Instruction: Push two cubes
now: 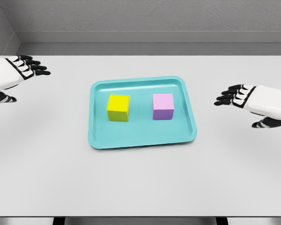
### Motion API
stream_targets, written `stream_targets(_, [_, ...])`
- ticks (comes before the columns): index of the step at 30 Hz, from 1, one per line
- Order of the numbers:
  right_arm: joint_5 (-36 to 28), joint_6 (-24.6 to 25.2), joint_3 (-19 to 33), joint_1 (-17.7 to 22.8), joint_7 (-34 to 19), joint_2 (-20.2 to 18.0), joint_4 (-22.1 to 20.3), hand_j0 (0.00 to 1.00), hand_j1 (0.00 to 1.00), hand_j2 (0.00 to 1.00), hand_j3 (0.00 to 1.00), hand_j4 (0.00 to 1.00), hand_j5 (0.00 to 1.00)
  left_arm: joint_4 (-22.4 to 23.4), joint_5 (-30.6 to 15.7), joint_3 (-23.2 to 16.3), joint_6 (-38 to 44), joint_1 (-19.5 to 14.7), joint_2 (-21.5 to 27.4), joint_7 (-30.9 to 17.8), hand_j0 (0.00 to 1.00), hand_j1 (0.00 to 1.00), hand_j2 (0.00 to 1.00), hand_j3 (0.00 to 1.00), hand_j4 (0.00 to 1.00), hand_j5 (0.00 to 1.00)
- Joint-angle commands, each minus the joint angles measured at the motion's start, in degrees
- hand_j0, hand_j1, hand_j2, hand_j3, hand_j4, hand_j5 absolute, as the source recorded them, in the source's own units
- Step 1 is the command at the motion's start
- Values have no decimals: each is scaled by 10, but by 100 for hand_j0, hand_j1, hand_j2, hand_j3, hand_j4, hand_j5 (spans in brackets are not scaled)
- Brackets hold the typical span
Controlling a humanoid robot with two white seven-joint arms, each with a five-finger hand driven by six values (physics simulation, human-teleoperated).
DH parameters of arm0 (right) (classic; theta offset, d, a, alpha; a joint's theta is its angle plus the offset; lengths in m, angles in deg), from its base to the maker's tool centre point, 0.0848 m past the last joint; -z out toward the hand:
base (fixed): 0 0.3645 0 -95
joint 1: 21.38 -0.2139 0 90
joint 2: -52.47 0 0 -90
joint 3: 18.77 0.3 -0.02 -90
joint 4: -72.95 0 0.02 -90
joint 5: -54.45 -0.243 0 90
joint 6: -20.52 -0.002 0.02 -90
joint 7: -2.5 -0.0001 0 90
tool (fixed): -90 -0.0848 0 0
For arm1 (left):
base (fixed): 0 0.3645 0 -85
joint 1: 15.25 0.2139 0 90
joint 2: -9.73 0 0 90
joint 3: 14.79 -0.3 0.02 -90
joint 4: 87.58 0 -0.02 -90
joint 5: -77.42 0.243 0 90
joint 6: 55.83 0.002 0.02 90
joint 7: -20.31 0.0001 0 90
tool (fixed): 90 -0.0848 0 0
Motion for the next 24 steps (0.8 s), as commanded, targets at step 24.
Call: stream_targets(24, [158,1,-172,-288,-181,254,250,62,62,62,62,62,62,-4,148,-132,1,-77,-97,-9,73,73,73,73,73,73])
